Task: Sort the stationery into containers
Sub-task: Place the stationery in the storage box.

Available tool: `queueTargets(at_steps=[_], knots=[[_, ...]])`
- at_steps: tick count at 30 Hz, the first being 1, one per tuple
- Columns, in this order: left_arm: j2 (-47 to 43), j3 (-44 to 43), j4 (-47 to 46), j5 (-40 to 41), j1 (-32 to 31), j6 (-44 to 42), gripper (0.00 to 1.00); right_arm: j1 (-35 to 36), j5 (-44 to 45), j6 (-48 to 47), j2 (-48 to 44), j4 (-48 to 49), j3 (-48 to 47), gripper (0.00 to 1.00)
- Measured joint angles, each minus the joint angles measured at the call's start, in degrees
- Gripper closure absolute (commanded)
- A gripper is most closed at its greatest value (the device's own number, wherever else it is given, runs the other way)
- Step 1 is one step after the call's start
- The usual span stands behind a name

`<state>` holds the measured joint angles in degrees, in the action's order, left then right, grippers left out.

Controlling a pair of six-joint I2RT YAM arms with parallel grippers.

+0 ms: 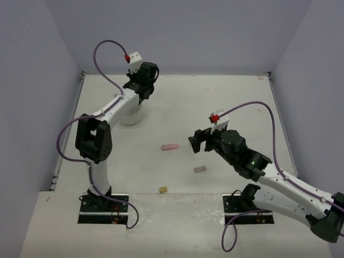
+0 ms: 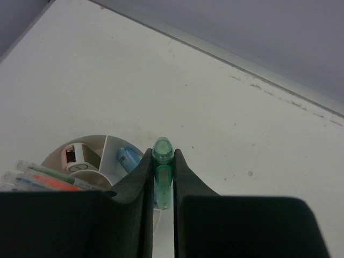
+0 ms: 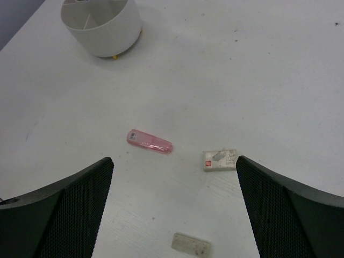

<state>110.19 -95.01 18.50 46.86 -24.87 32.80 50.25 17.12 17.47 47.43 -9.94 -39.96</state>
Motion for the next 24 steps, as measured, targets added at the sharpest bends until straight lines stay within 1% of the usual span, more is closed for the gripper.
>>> queueTargets(at_steps=[4, 10, 12, 13, 14, 15, 18, 19, 21, 23, 24], knots=[[3.9, -0.5, 0.7, 1.0, 1.4, -1.0, 1.00, -0.1, 0.0, -0.6, -0.8, 0.1, 1.0, 0.01], [4.2, 0.5, 0.5, 2.2, 3.2, -0.3, 1.00, -0.1, -0.1, -1.0, -0.9, 0.2, 1.1, 0.01], [4.2, 1.7, 0.5, 2.3, 3.4, 0.1, 0.98, -0.1, -0.1, -1.1, -0.9, 0.3, 1.1, 0.01], [4.2, 2.2, 0.5, 2.3, 3.4, 0.4, 0.93, -0.1, -0.1, -1.1, -0.9, 0.3, 1.1, 0.01], [4.2, 2.7, 0.6, 2.3, 3.5, 0.6, 0.86, -0.1, -0.1, -1.1, -0.9, 0.3, 1.1, 0.01], [4.2, 3.0, 0.6, 2.2, 3.5, 0.8, 0.80, -0.1, -0.1, -1.1, -0.9, 0.3, 1.1, 0.01], [4.2, 3.0, 0.9, 2.0, 3.6, 1.6, 0.47, -0.1, -0.1, -1.1, -0.9, 0.4, 1.1, 0.01], [4.2, 3.0, 0.9, 1.9, 3.7, 1.9, 0.40, -0.1, -0.1, -1.1, -0.8, 0.4, 1.1, 0.01], [4.2, 3.0, 0.9, 1.3, 3.9, 2.6, 0.30, -0.2, -0.3, -1.2, -0.4, 0.6, 1.1, 0.01], [4.1, 3.0, 1.0, 0.6, 4.1, 2.7, 0.28, -0.2, -0.5, -1.5, 0.4, 0.7, 1.1, 0.01], [3.8, 3.0, 1.0, 0.0, 4.2, 2.7, 0.24, -0.2, -0.6, -1.5, 1.0, 0.8, 1.1, 0.01]])
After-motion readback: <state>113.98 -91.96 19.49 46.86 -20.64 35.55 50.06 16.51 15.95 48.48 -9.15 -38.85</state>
